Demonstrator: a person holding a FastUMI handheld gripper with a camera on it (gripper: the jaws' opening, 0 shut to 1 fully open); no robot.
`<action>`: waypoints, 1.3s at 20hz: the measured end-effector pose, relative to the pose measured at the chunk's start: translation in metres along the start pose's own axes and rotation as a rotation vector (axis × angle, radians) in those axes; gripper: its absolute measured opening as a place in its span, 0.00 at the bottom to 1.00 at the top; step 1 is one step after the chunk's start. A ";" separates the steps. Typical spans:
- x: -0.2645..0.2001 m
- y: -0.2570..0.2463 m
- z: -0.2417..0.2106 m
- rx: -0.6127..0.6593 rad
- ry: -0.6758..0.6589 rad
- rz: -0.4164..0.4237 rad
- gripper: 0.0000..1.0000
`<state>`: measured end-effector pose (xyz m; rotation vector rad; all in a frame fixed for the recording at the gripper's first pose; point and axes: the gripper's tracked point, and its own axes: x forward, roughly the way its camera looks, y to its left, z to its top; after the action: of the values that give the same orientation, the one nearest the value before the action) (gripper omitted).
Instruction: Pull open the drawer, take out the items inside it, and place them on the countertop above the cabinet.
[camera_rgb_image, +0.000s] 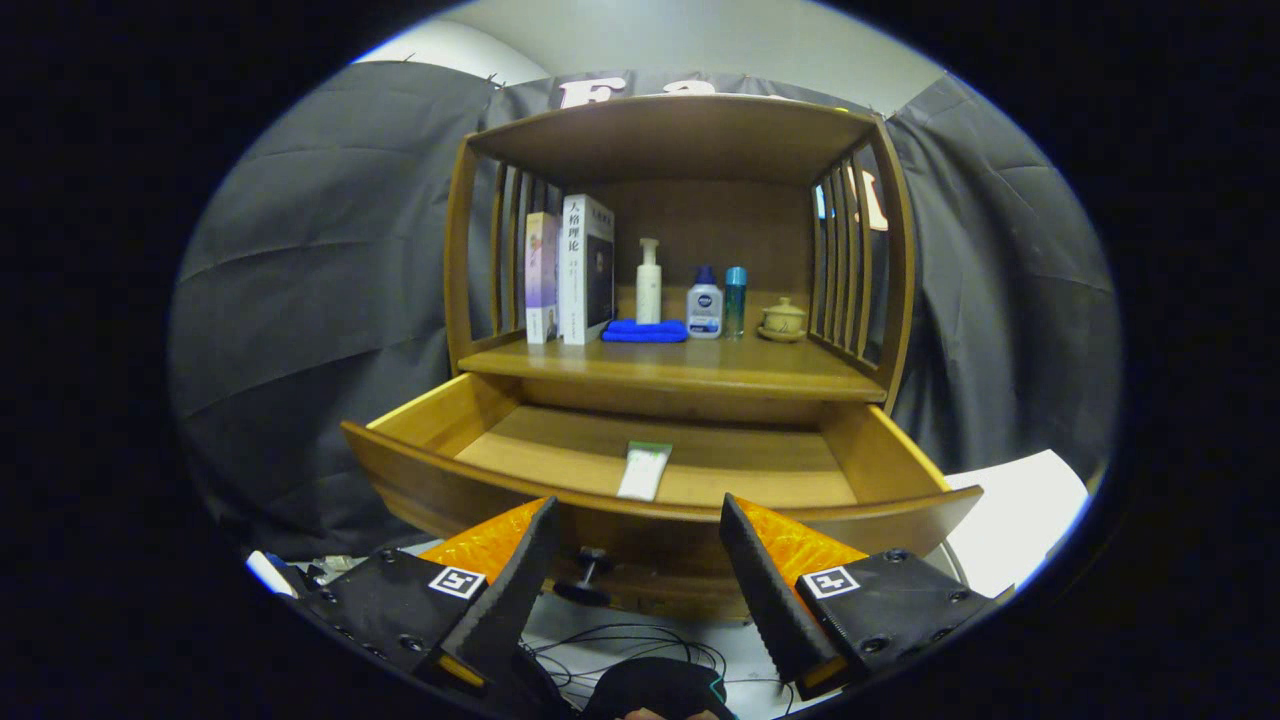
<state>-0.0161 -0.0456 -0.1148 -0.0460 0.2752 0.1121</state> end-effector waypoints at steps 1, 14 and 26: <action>0.004 -0.006 0.009 0.000 0.000 -0.013 0.99; 0.106 -0.027 0.036 0.098 0.278 -0.006 0.99; 0.176 0.015 -0.010 -0.053 0.661 0.107 0.98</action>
<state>0.1479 -0.0130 -0.1729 -0.1208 0.9354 0.2098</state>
